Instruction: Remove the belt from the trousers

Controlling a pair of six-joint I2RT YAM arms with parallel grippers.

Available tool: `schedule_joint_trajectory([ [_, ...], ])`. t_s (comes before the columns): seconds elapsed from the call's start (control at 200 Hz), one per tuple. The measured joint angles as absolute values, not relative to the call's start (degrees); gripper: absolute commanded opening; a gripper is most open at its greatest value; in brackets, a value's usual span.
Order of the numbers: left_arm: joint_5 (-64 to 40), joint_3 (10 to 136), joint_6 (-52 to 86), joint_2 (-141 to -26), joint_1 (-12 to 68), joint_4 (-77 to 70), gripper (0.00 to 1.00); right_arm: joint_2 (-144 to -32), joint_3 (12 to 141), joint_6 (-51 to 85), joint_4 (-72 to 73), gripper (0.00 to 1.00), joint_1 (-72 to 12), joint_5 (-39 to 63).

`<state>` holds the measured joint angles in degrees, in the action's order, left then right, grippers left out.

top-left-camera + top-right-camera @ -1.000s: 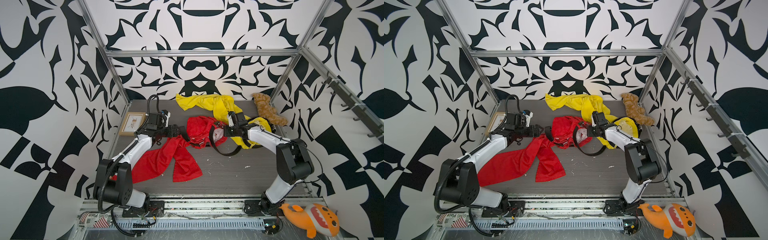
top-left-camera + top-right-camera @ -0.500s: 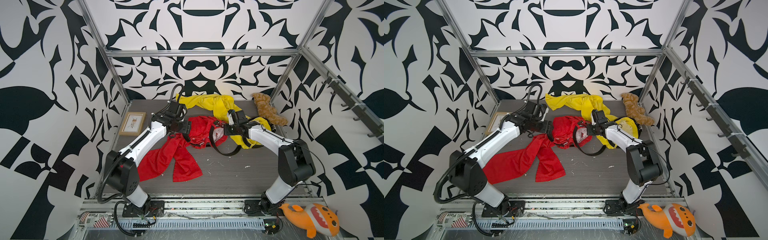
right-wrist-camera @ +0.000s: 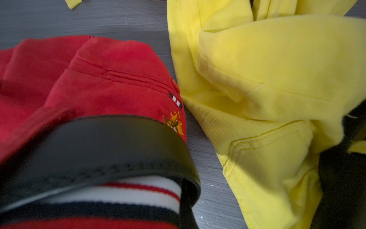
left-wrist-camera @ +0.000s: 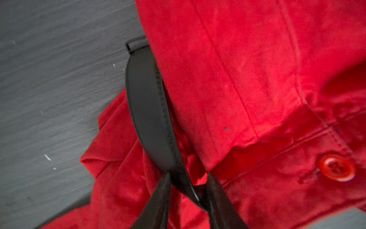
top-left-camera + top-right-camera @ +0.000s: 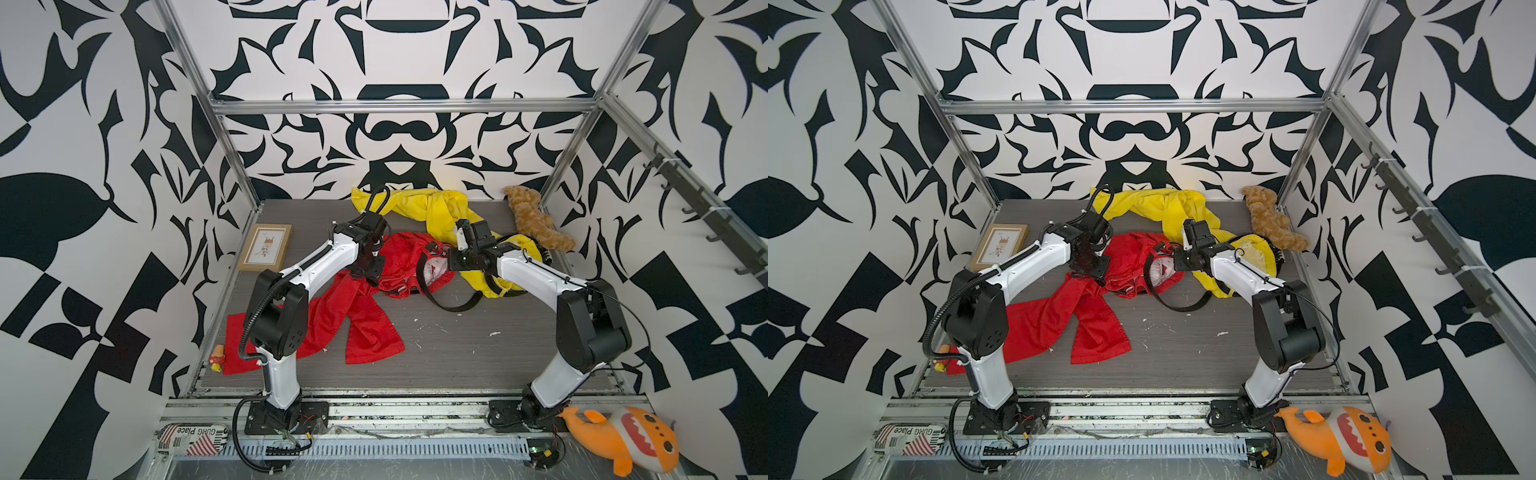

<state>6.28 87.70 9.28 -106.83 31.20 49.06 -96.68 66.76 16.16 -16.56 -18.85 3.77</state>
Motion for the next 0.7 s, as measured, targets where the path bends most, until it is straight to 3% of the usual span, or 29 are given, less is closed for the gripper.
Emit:
schedule_joint_trajectory([
  [0.095, 6.81, 86.08, 9.67, -106.63, 31.2, 48.34, 0.17, -96.68, 66.87, 16.1, -16.58, 0.0, -18.87, 3.84],
  [0.165, 7.07, 84.99, 9.72, -106.63, 31.14, 47.48, 0.16, -96.68, 67.02, 16.1, -16.6, 0.0, -18.9, 3.92],
  [0.25, 6.96, 83.85, 9.87, -106.63, 30.63, 46.57, 0.26, -96.68, 67.13, 16.1, -16.6, 0.0, -18.9, 4.23],
  [0.475, 6.28, 83.2, 9.47, -107.31, 29.21, 45.21, 0.33, -96.68, 67.16, 16.08, -16.6, 0.0, -18.9, 4.49],
  [0.7, 7.88, 85.58, 9.54, -111.7, 29.08, 45.04, 0.09, -96.68, 67.16, 16.08, -16.6, 0.0, -18.92, 5.04],
])
